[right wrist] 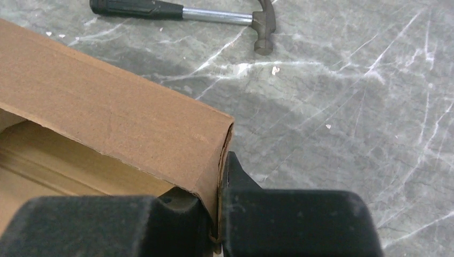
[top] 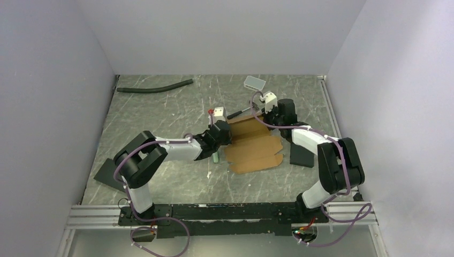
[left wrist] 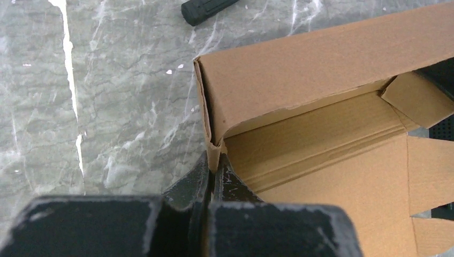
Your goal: Fold the paper box
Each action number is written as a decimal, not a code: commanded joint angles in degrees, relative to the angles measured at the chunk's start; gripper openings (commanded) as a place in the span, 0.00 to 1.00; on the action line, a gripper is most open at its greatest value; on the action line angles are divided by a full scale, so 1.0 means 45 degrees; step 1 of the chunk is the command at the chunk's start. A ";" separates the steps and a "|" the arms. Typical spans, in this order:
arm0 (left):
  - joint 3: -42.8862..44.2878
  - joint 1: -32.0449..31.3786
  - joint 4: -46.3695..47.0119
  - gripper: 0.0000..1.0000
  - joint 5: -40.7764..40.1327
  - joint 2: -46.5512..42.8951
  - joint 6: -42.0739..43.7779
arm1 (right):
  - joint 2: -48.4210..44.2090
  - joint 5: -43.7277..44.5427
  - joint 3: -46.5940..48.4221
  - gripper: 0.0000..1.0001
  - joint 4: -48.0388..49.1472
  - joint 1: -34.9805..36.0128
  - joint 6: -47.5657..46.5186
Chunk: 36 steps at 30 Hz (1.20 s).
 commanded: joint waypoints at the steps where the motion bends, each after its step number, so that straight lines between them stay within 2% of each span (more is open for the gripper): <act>1: 0.0686 0.0009 -0.1034 0.00 0.0066 -0.0247 -0.1226 | 0.0129 0.1790 0.0204 0.00 0.0705 0.0714 0.0256; 2: 0.0690 -0.0012 -0.0991 0.00 0.0089 -0.0259 -0.1269 | 0.0249 0.1529 0.0325 0.00 0.0528 0.0770 0.0384; 7: 0.0812 -0.0014 -0.1452 0.00 -0.0410 -0.0060 -0.1330 | 0.0189 -0.0035 0.0662 0.29 -0.0357 0.0700 0.0356; 11: 0.0815 -0.0025 -0.1662 0.00 -0.0901 0.0132 -0.1330 | -0.0297 -0.1463 0.0985 0.44 -0.1364 0.0395 -0.0078; 18: 0.1113 -0.0018 -0.2126 0.00 -0.1520 0.0441 -0.1444 | -0.1161 -0.3440 0.1067 0.59 -0.2465 -0.0734 -0.0546; 21: 0.1425 -0.0026 -0.2190 0.00 -0.1580 0.0536 -0.1453 | -0.1477 -0.4362 0.1023 0.61 -0.2718 -0.1101 -0.0698; 30: 0.1373 -0.0053 -0.2224 0.00 -0.1343 0.0485 -0.1446 | -0.0524 -0.3143 0.1166 0.45 -0.2289 -0.0893 -0.0041; 32: 0.1410 -0.0092 -0.2216 0.00 -0.1191 0.0465 -0.1454 | -0.0292 -0.2447 0.1147 0.34 -0.1906 -0.0629 0.0081; 35: 0.1495 -0.0162 -0.2291 0.00 -0.1032 0.0376 -0.1433 | -0.0008 -0.0710 0.1065 0.00 -0.1151 -0.0050 0.0257; 36: 0.1509 -0.0183 -0.2327 0.00 -0.0996 0.0341 -0.1468 | 0.0029 0.0332 0.0970 0.00 -0.0908 0.0230 0.0215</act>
